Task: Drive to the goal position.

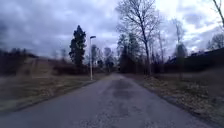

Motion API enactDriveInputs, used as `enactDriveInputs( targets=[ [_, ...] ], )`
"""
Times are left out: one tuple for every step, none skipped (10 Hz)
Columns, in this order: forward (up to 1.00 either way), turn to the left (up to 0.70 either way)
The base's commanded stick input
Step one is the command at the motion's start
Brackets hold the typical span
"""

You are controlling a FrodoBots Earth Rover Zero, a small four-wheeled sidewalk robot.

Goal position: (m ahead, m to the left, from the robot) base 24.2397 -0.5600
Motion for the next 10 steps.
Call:
enactDriveInputs(
  targets=[
    [0.5,0.0],
    [0.5,0.0],
    [0.5,0.0],
    [0.5,0.0],
    [0.5,0.0],
    [0.5,0.0],
    [0.5,0.0],
    [0.5,0.0],
    [0.5,0.0],
    [0.5,0.0]
  ],
)
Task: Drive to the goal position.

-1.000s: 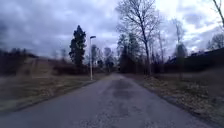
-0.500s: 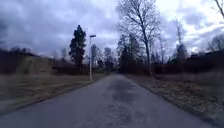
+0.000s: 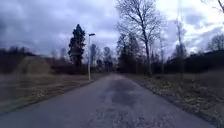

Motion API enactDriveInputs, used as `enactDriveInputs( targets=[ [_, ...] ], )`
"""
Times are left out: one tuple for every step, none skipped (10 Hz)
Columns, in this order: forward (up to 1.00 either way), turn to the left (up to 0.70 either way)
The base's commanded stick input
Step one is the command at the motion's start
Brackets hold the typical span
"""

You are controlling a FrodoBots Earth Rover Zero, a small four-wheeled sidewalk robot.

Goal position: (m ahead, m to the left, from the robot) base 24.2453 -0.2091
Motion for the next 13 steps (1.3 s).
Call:
enactDriveInputs(
  targets=[
    [0.5,0.0],
    [0.5,0.0],
    [0.5,0.0],
    [0.5,0.0],
    [0.5,0.0],
    [0.5,0.0],
    [0.5,0.0],
    [0.5,0.0],
    [0.5,0.0],
    [0.5,0.0],
    [0.5,0.0],
    [0.5,0.0],
    [0.5,0.0]
  ],
)
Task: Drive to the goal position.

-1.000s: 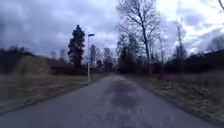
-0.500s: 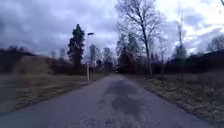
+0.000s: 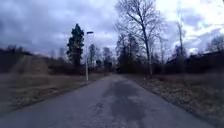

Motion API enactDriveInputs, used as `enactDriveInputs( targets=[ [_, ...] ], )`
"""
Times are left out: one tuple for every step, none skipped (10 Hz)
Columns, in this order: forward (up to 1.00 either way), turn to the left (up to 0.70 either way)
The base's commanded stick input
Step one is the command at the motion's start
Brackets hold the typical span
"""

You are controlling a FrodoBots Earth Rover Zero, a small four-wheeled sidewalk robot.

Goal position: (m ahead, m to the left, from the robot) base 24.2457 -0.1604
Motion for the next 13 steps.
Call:
enactDriveInputs(
  targets=[
    [0.5,0.0],
    [0.5,0.0],
    [0.5,0.0],
    [0.5,0.0],
    [0.5,0.0],
    [0.5,0.0],
    [0.5,0.0],
    [0.5,0.0],
    [0.5,0.0],
    [0.5,0.0],
    [0.5,0.0],
    [0.5,0.0],
    [0.5,0.0]
  ],
)
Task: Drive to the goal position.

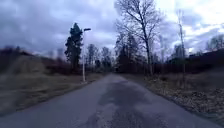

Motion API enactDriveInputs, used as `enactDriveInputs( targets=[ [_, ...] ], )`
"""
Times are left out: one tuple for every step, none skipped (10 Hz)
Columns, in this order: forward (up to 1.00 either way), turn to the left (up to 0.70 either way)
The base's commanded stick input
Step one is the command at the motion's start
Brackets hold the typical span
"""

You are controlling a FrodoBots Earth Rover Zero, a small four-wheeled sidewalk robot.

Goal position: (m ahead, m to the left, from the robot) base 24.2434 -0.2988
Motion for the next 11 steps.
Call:
enactDriveInputs(
  targets=[
    [0.5,0.0],
    [0.5,0.0],
    [0.5,0.0],
    [0.5,0.0],
    [0.5,0.0],
    [0.5,0.0],
    [0.5,0.0],
    [0.5,0.0],
    [0.5,0.0],
    [0.5,0.0],
    [0.5,0.0]
  ],
)
